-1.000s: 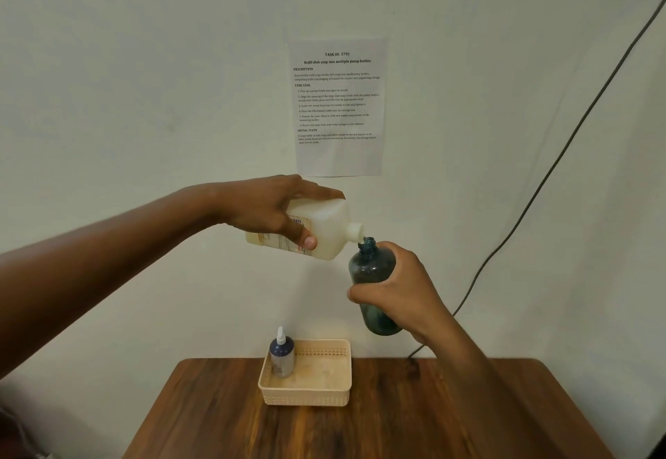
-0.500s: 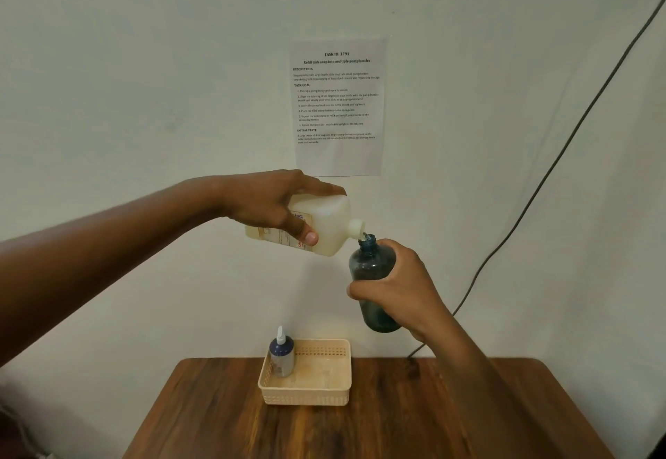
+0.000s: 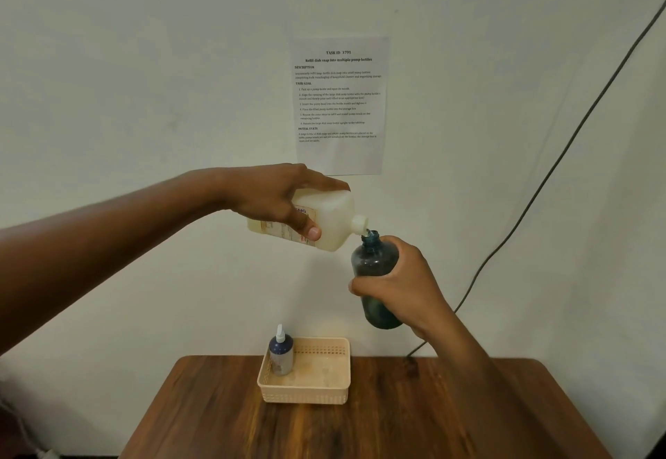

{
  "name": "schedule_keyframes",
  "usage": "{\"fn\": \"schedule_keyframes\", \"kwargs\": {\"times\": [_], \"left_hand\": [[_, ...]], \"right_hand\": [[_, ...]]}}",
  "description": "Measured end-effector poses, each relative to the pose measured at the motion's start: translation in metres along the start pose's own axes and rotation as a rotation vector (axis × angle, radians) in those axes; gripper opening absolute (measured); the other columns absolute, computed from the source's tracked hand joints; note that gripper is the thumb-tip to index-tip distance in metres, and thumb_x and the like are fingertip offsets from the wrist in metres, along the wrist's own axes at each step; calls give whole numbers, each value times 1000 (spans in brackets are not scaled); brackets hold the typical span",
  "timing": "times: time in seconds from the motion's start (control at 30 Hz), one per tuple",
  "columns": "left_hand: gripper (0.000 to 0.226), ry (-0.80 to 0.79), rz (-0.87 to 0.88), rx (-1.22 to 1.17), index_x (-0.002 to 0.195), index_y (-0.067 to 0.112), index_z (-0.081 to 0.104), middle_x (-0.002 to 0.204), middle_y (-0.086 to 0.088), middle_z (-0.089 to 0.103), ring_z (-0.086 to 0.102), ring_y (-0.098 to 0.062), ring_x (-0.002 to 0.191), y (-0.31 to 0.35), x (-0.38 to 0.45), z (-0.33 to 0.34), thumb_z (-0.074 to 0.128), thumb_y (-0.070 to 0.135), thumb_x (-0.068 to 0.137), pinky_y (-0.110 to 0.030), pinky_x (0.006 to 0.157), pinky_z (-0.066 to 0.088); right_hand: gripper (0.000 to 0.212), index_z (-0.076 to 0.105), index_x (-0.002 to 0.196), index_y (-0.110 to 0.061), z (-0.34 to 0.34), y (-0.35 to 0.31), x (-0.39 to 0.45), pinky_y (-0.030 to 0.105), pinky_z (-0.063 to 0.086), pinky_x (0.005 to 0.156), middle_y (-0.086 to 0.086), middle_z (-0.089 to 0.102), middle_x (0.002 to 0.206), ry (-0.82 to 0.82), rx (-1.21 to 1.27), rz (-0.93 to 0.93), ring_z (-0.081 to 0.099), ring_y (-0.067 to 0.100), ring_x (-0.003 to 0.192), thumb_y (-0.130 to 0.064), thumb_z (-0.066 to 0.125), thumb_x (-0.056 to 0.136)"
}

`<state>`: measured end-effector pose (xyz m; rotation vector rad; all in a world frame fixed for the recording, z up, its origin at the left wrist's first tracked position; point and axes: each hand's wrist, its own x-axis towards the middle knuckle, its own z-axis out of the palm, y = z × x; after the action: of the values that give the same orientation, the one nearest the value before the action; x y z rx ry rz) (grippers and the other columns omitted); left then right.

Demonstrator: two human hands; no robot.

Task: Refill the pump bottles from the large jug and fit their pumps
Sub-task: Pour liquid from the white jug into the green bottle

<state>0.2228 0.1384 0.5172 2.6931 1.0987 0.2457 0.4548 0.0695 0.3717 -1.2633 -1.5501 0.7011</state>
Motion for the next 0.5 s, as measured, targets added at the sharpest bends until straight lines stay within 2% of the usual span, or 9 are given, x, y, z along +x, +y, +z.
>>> {"fn": "schedule_keyframes", "kwargs": {"times": [0.1,0.23,0.4,0.5], "left_hand": [[82,-1,1,1,154,39,43,116,32,51,58,-8,111,3,1,-1,84,38,82,-6,85,48],[82,-14,16,5,153,40,44,121,24,54,58,-15,117,6,1,-2,85,39,82,-27,99,53],[80,-9,40,-10,151,42,46,118,27,56,59,-1,111,5,3,-4,85,41,81,-13,84,52],[81,-10,59,-12,149,44,46,116,25,59,59,2,108,5,3,-6,84,46,78,-13,83,53]], "right_hand": [[52,57,98,-44,-1,-1,0,11,46,61,-26,60,96,7,0,3,62,7,87,-34,86,56],[51,57,97,-44,-2,-1,-1,9,45,59,-24,61,96,15,-1,3,63,8,86,-32,87,57],[51,57,98,-42,-3,-2,0,14,47,62,-23,61,98,14,1,0,62,9,88,-31,87,58],[53,56,100,-42,-4,-3,1,14,47,62,-23,61,98,17,0,-1,62,9,88,-30,87,59]]}}
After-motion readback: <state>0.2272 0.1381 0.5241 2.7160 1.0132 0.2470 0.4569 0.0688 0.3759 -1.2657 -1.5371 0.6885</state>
